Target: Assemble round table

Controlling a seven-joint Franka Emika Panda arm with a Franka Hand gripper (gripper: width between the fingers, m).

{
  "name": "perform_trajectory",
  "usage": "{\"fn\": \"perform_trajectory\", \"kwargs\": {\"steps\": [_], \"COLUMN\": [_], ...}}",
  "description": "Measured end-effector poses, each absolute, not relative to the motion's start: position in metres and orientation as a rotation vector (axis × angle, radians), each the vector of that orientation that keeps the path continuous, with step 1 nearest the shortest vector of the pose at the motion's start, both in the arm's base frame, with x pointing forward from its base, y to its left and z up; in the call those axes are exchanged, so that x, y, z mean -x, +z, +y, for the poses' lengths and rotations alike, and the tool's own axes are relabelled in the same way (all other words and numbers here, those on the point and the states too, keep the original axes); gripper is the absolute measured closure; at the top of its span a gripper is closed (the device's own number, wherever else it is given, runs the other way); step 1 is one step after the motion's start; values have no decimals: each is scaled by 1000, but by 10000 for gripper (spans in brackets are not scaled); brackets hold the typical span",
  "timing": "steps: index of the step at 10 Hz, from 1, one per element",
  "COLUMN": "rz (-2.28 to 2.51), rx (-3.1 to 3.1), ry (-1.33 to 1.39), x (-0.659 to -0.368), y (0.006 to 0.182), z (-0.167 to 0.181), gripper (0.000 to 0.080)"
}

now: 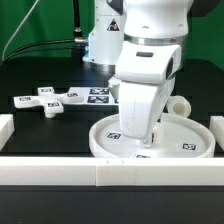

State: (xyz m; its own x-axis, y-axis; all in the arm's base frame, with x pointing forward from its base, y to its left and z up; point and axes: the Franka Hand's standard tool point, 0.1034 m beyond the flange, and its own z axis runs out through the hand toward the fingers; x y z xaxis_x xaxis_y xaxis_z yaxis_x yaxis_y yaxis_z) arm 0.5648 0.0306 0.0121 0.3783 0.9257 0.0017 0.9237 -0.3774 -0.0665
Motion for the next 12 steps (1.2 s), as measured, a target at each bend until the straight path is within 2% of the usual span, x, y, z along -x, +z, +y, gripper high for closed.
{"fn": "perform_trajectory", "kwargs": {"steps": [7, 8, 9, 10, 12], "rz": [-1707, -1706, -1706, -1703, -1650], "rx": [2571, 2571, 2572, 2573, 2609], "ry": [56, 56, 56, 57, 77], "x": [-565, -565, -565, -565, -563], "y": [12, 12, 12, 12, 20], "z": [38, 38, 38, 37, 31], "gripper": [390, 217, 217, 164, 152]}}
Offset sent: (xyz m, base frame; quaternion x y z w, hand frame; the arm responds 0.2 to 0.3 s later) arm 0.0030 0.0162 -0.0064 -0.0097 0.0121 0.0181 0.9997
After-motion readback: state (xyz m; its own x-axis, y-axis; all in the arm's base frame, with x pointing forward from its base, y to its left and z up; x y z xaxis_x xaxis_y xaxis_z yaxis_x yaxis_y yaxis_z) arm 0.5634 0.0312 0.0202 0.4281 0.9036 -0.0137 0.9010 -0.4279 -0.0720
